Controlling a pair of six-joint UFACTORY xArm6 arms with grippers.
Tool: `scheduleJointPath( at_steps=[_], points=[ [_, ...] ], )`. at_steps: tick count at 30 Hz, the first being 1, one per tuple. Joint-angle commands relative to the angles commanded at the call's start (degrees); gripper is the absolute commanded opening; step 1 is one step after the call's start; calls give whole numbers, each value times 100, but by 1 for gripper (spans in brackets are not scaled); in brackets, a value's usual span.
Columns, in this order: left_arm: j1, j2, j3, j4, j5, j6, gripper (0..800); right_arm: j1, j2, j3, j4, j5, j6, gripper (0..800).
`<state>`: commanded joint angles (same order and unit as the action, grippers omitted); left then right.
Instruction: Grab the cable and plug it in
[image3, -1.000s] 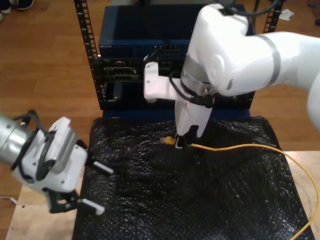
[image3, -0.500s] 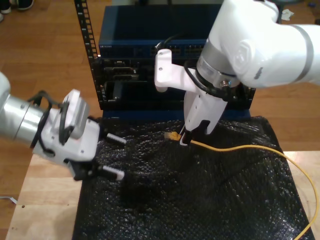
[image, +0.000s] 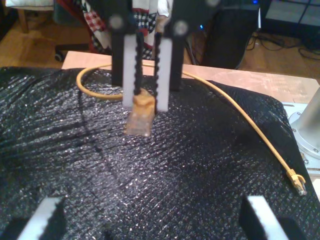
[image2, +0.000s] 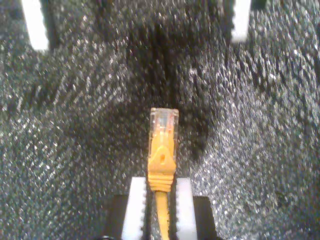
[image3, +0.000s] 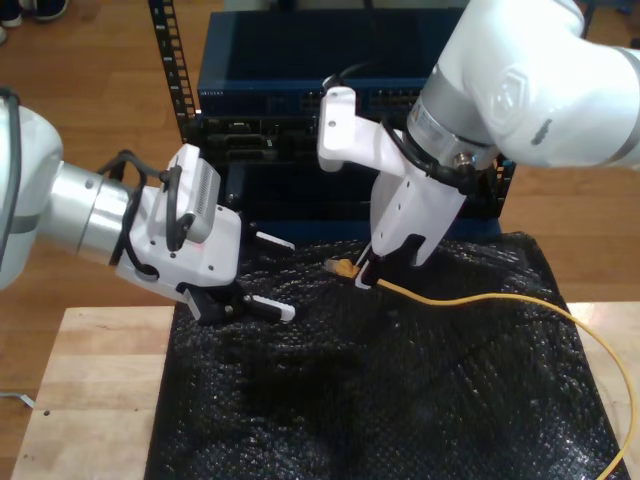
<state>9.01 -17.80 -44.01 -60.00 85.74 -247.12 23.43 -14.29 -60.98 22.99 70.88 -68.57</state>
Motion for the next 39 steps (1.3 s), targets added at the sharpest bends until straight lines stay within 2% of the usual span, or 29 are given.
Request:
scheduleJointPath(
  at_steps=[25, 33, 39],
  points=[
    [35, -18, -35, -105, 316, 26, 775, 26, 26, -79, 387, 53, -9, 6],
    [44, -18, -35, -352, 563, 211, 730, 35, 26, -70, 404, 53, -9, 6],
    [44, -9, -35, -396, 554, 246, 645, 35, 18, -70, 422, 53, -9, 6]
  ],
)
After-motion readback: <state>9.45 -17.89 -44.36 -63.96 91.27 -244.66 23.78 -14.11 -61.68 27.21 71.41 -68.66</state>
